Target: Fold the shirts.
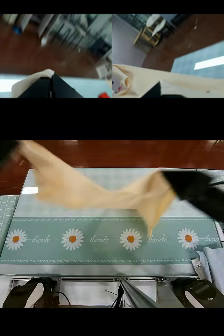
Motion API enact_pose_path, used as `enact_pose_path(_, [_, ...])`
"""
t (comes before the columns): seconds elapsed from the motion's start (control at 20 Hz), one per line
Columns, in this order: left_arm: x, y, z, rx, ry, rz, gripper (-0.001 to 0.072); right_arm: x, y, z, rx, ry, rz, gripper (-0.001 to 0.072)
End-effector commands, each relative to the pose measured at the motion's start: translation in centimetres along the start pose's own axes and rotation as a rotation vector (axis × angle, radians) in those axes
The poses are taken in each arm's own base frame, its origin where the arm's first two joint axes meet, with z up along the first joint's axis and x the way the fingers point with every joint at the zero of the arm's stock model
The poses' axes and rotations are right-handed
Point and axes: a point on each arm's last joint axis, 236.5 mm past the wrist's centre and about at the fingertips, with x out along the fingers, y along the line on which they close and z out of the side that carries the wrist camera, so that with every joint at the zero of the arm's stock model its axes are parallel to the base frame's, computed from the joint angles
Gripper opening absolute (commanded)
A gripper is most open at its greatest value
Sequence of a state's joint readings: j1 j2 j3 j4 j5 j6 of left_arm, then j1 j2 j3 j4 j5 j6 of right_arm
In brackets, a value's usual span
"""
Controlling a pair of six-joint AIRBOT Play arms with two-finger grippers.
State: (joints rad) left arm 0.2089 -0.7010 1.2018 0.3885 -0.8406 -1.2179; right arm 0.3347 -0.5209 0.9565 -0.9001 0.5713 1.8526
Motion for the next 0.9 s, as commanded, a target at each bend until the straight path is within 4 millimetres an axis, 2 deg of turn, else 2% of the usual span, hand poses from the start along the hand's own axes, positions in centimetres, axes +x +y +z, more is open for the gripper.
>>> enact_pose_path(0.0, [-5.8, -8.6, 13.1, 0.055, -0.415, -0.12, 0.0021, -9.3, 3.9, 5.0, -0.203, -0.104, -0.155, 0.0024])
enact_pose_path(0.1, [-7.9, -11.8, 14.2, 0.142, -0.465, -0.142, 0.0021, -12.7, 5.0, 7.1, -0.296, -0.176, -0.271, 0.0024])
enact_pose_path(0.2, [-9.7, -15.0, 13.8, 0.237, -0.486, -0.17, 0.0021, -15.0, 7.2, 8.7, -0.355, -0.254, -0.296, 0.0024])
enact_pose_path(0.4, [-13.8, -21.4, 10.9, 0.377, -0.497, -0.245, 0.0021, -16.2, 11.7, 8.4, -0.379, -0.28, -0.189, 0.0024])
enact_pose_path(0.5, [-15.8, -23.8, 9.6, 0.513, -0.528, -0.24, 0.0021, -16.8, 12.7, 8.6, -0.4, -0.296, -0.179, 0.0024])
enact_pose_path(0.55, [-16.4, -24.3, 9.2, 0.568, -0.538, -0.218, 0.0021, -17.3, 12.9, 8.9, -0.421, -0.309, -0.196, 0.0024])
enact_pose_path(0.65, [-16.8, -24.2, 7.7, 0.667, -0.502, -0.151, 0.0021, -18.2, 11.7, 9.4, -0.448, -0.313, -0.284, 0.0024])
enact_pose_path(0.7, [-16.2, -23.3, 6.5, 0.711, -0.445, -0.113, 0.0021, -18.8, 10.0, 9.3, -0.454, -0.29, -0.365, 0.0024])
enact_pose_path(0.8, [-14.4, -19.6, 3.6, 0.699, -0.25, -0.016, 0.0021, -19.7, 5.3, 8.2, -0.437, -0.181, -0.558, 0.0024])
enact_pose_path(0.85, [-13.4, -16.7, 1.9, 0.653, -0.134, 0.05, 0.0021, -19.8, 2.9, 7.2, -0.435, -0.091, -0.64, 0.0024])
